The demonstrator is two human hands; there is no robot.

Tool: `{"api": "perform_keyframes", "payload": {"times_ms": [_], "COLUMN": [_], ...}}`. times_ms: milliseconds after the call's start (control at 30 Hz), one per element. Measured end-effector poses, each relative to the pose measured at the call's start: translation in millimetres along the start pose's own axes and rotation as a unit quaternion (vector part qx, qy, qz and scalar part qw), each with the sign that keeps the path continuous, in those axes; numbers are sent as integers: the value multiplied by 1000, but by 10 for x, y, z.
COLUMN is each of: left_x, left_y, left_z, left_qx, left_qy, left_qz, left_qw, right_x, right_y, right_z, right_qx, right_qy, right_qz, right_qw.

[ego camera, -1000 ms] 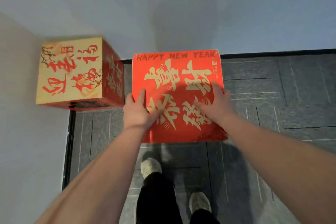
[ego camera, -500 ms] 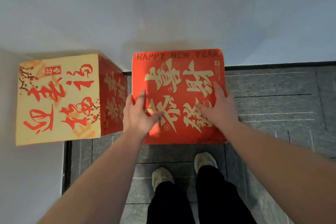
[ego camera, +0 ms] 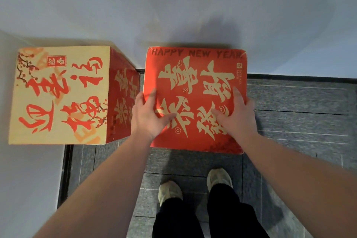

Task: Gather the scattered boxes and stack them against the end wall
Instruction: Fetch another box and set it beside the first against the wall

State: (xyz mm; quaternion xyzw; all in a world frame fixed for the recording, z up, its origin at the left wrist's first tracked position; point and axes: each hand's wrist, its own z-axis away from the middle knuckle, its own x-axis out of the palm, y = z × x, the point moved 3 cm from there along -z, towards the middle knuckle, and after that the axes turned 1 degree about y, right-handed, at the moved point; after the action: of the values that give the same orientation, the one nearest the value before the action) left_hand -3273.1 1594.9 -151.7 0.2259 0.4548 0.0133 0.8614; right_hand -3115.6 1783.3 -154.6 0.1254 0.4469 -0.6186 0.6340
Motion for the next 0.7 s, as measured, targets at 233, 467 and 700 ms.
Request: {"api": "perform_keyframes", "payload": {"times_ms": [233,467,700], "left_x": [-123,-257,-396], "left_y": [-111,-292,-432], "left_z": [-28,-57,-56], "left_qx": [-8,-16,-18], "left_qy": [-5,-3,38], "left_qz": [-12,-20,-69], "left_qw": [1000,1000,997], "right_x": [103,288,419], "right_y": [-129,-281,-479], "right_z": [8,53,91], "right_qx": [-4,-21,-19], "right_qy": [-11,-11,-22], "right_qz": [2,-9,-12], "right_qw": [1000,1000,1000]}}
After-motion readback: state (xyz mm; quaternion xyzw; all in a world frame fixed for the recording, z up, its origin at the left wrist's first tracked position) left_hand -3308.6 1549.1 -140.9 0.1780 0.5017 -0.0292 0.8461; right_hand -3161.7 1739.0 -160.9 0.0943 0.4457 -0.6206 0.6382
